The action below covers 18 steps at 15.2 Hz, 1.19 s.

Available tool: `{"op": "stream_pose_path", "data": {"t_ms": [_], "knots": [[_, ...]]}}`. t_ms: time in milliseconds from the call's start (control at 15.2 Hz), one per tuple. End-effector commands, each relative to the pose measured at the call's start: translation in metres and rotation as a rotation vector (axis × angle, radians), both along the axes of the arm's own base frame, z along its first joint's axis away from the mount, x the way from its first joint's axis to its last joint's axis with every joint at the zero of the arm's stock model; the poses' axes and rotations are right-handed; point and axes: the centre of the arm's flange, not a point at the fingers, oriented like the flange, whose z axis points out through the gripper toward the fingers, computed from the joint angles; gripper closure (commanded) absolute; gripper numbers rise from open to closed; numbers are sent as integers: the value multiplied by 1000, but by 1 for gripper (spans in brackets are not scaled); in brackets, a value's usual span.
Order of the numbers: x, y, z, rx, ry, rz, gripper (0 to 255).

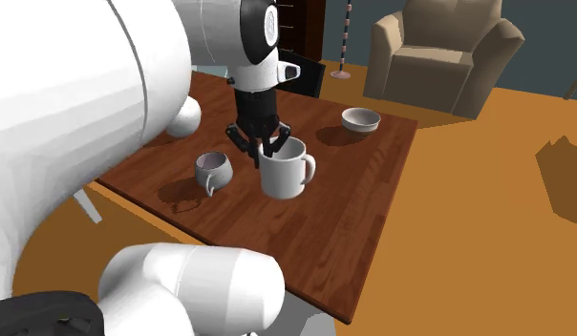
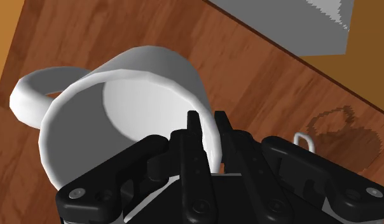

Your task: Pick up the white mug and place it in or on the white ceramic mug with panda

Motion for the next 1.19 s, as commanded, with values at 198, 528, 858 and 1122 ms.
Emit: {"op": "stream_pose_path", "data": {"t_ms": [198,528,858,1122], "knots": [[39,50,5,1,-1,-1,255],[81,101,10,1,-1,-1,255],[123,151,14,1,-1,-1,255],[157,192,18,1,-1,-1,255]]}}
